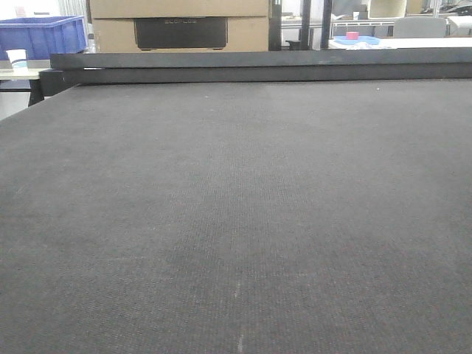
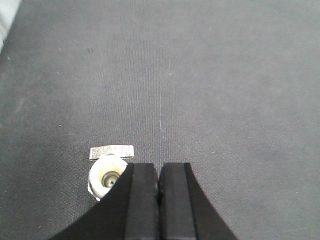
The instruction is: Place valve from conveyor to right shelf box
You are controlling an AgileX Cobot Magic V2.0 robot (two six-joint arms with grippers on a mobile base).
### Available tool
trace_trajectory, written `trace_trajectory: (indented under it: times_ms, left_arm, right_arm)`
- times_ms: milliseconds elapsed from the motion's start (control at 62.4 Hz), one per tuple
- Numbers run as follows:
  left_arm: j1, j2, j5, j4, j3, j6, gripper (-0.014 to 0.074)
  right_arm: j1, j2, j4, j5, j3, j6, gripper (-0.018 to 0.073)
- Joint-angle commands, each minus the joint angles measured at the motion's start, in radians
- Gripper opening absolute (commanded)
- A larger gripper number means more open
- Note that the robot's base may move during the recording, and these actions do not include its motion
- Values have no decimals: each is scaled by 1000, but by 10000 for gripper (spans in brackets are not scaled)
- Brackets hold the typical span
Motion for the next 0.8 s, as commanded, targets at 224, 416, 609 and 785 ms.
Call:
trace_trajectory:
  times_ms: [224, 416, 609, 785]
  left_arm:
    - [1, 35, -2, -26, -10, -9, -111]
    - [1, 35, 2, -26, -10, -9, -111]
    - [1, 35, 5, -26, -10, -9, -111]
    - [1, 37, 5, -26, -10, -9, -111]
  right_arm:
    - [-1, 189, -5, 121, -180, -6, -163]
    - [-1, 303, -5, 125, -237, -24, -109]
    - [-1, 379, -5, 125, -246, -41, 371]
    - [-3, 438, -11, 115, -246, -48, 570]
